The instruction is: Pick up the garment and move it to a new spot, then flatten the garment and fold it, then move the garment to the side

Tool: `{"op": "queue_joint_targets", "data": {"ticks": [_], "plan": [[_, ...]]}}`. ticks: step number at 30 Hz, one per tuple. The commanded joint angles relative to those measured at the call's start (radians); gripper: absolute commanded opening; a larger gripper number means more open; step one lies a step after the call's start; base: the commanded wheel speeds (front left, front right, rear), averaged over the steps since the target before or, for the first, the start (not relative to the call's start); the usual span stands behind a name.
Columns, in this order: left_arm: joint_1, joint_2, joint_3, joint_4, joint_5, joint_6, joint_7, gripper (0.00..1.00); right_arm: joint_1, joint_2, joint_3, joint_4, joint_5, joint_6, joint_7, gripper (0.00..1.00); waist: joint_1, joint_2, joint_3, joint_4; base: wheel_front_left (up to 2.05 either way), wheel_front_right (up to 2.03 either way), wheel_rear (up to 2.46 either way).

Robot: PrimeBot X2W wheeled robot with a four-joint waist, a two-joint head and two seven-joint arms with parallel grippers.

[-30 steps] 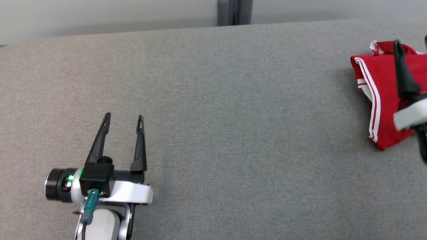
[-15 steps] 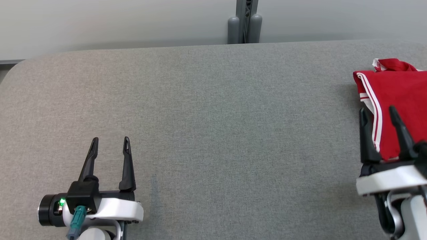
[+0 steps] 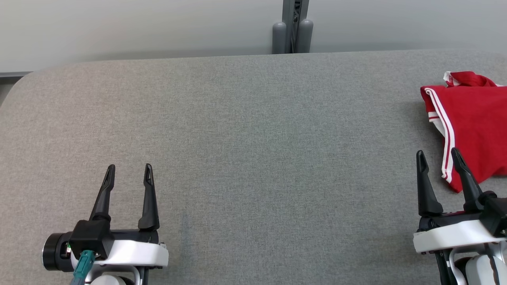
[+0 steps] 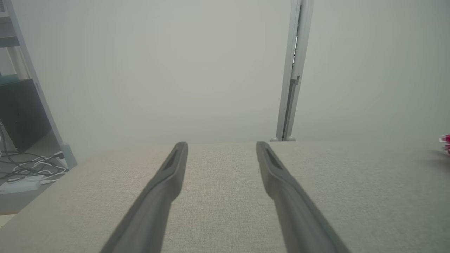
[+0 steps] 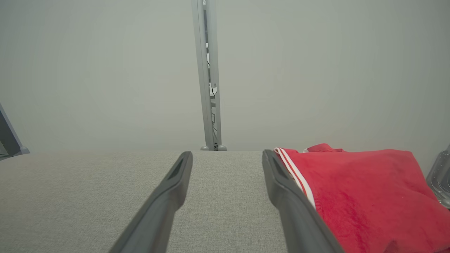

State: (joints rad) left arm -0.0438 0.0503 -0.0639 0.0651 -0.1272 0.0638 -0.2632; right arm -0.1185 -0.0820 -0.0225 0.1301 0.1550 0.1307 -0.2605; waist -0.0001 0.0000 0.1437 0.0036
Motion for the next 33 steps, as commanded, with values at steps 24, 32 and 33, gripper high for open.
{"op": "queue_joint_targets", "data": {"ticks": [24,32,33], "plan": [[0.01,0.003,0.002,0.004,-0.026,-0.046,-0.001,1.0,-0.016,0.0,-0.003,0.006,-0.004,0.0,-0.006,1.0,0.0001,0.0,0.012,0.005,0.0,0.0,0.0],[0.005,0.003,0.01,0.018,-0.063,-0.077,-0.001,1.0,-0.014,0.001,-0.009,0.014,-0.001,0.0,-0.006,1.0,0.0001,0.0,0.013,0.006,0.0,0.0,0.0],[0.005,0.003,0.01,0.018,-0.063,-0.078,-0.001,1.0,-0.015,0.001,-0.01,0.015,-0.001,0.0,-0.006,1.0,0.0001,0.0,0.013,0.006,0.0,0.0,0.0]]}}
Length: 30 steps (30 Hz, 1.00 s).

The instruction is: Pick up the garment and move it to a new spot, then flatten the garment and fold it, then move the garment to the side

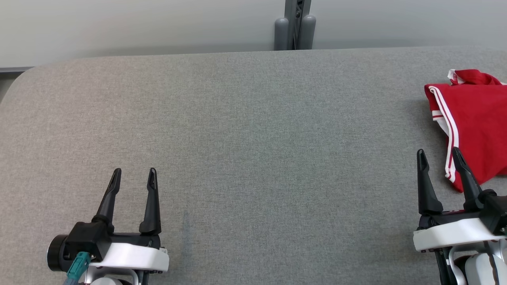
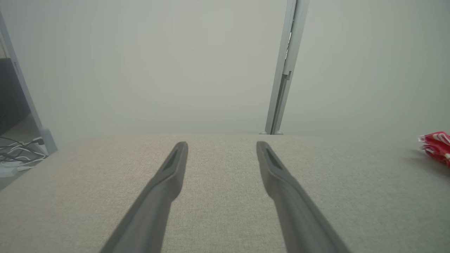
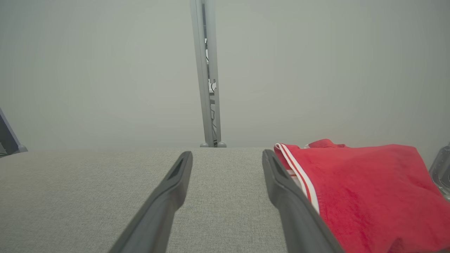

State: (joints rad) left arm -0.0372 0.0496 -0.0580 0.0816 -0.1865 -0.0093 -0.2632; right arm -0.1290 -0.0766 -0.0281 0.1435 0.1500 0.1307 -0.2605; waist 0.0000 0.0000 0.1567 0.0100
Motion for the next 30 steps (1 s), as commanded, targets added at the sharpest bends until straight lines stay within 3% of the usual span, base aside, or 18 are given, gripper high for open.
{"op": "queue_joint_targets", "data": {"ticks": [1,7,8,13,30], "plan": [[-0.002,0.004,0.005,0.002,-0.004,-0.006,-0.001,1.0,-0.004,-0.004,-0.004,0.002,0.003,0.0,-0.006,1.0,0.0,0.0,-0.001,0.0,0.0,0.0,0.0],[0.001,0.003,0.005,0.002,-0.016,-0.011,-0.001,1.0,-0.004,-0.004,-0.007,0.007,0.002,0.0,-0.006,1.0,0.0,0.0,-0.005,0.001,0.0,0.0,0.0],[0.0,0.0,0.002,0.001,-0.013,-0.009,0.0,0.0,0.0,0.0,-0.003,0.003,0.0,0.0,0.0,0.0,0.0,0.0,-0.005,0.001,0.0,0.0,0.0],[0.018,-0.006,-0.003,0.033,-0.031,-0.008,0.003,0.0,0.022,0.013,0.003,0.036,0.018,0.0,0.009,0.0,0.0,0.0,-0.006,0.001,0.0,0.0,0.0],[-0.011,0.013,0.006,0.058,-0.364,-0.025,0.072,0.0,0.036,0.015,-0.025,0.034,0.343,0.0,0.086,0.0,0.0,0.0,-0.027,-0.001,0.0,0.0,0.0]]}}
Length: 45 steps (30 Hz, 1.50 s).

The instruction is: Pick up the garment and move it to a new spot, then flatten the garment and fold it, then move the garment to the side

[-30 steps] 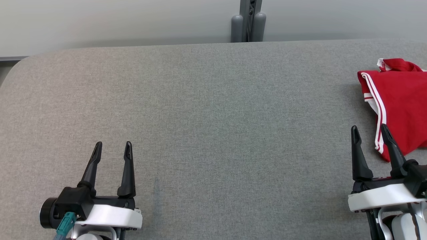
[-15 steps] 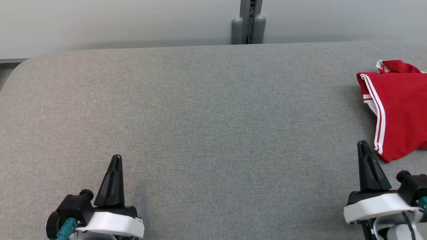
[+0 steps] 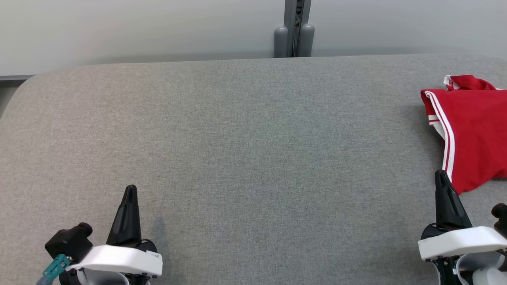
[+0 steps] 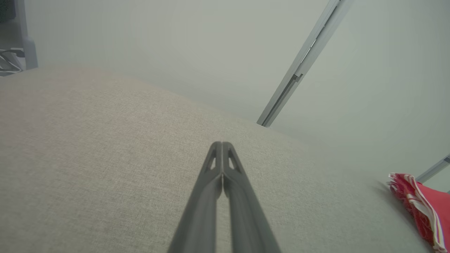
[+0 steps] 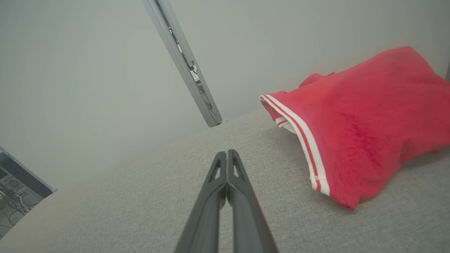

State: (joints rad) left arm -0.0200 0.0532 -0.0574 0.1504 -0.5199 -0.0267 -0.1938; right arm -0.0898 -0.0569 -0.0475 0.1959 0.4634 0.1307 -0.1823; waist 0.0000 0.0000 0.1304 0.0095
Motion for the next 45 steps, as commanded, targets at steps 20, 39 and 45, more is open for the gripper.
{"op": "queue_joint_targets", "data": {"ticks": [20,39,45], "plan": [[-0.059,0.025,0.016,0.02,-0.342,-0.029,0.071,0.0,0.009,-0.005,-0.03,-0.019,0.339,0.0,0.08,0.0,0.0,0.0,-0.025,-0.002,0.0,0.0,0.0],[-0.08,0.036,0.025,0.042,-0.57,-0.044,0.123,0.0,0.019,-0.007,-0.045,-0.019,0.568,0.0,0.131,0.0,0.0,0.0,-0.047,-0.003,0.0,0.0,0.0],[-0.085,0.039,0.028,0.048,-0.638,-0.048,0.138,0.0,0.023,-0.008,-0.05,-0.019,0.637,0.0,0.146,0.0,0.0,0.0,-0.055,-0.004,0.0,0.0,0.0]]}}
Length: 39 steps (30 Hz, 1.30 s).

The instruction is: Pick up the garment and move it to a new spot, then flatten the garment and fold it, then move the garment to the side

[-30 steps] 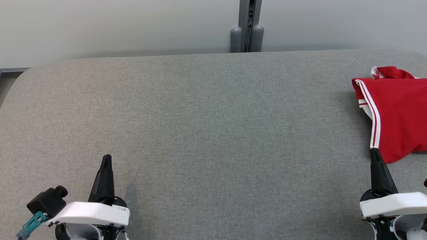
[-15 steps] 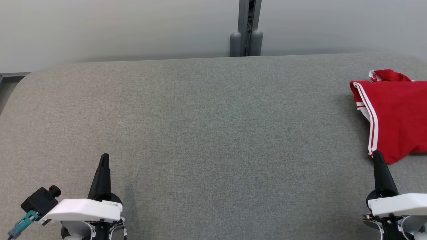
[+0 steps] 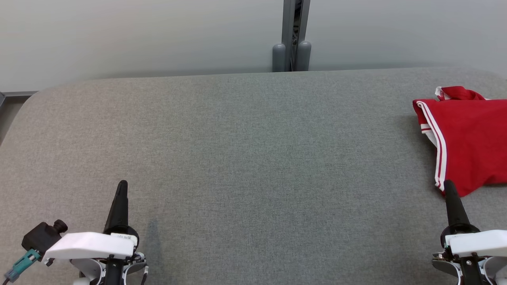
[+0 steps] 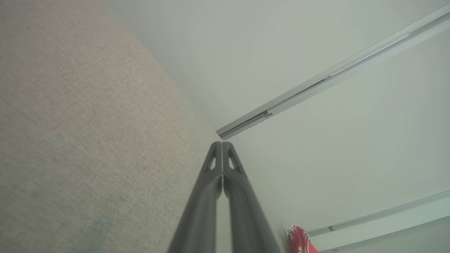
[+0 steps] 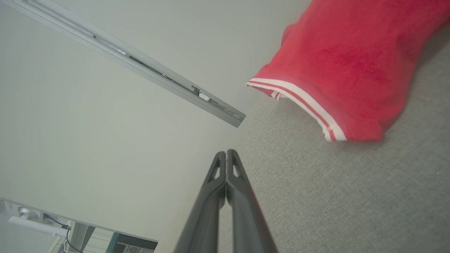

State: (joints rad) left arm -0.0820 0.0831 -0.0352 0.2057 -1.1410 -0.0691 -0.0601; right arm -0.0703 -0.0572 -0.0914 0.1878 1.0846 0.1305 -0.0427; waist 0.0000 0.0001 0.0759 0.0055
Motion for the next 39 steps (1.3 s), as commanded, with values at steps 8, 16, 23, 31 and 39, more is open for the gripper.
{"op": "queue_joint_targets", "data": {"ticks": [8,16,23,31,39], "plan": [[-0.031,0.012,0.01,0.001,-0.1,-0.011,0.024,0.0,0.007,-0.01,-0.011,-0.011,0.102,0.0,0.024,0.0,0.0,-0.0001,-0.01,-0.001,0.0,0.0,0.0],[-0.038,0.015,0.014,0.008,-0.178,-0.016,0.042,0.0,0.01,-0.011,-0.015,-0.011,0.182,0.0,0.041,0.0,0.0,-0.0001,-0.02,-0.001,0.0,0.0,0.0],[-0.042,0.018,0.017,0.014,-0.242,-0.019,0.058,0.0,0.014,-0.013,-0.017,-0.011,0.248,0.0,0.054,0.0,0.0,-0.0001,-0.028,-0.002,0.0,0.0,0.0],[-0.049,0.02,0.021,0.021,-0.311,-0.024,0.074,0.0,0.017,-0.016,-0.02,-0.01,0.32,0.0,0.069,0.0,0.0,-0.0001,-0.038,-0.003,0.0,0.0,0.0],[-0.057,0.022,0.025,0.027,-0.375,-0.029,0.09,0.0,0.02,-0.017,-0.022,-0.01,0.388,0.0,0.081,0.0,0.0,-0.0001,-0.048,-0.004,0.0,0.0,0.0]]}}
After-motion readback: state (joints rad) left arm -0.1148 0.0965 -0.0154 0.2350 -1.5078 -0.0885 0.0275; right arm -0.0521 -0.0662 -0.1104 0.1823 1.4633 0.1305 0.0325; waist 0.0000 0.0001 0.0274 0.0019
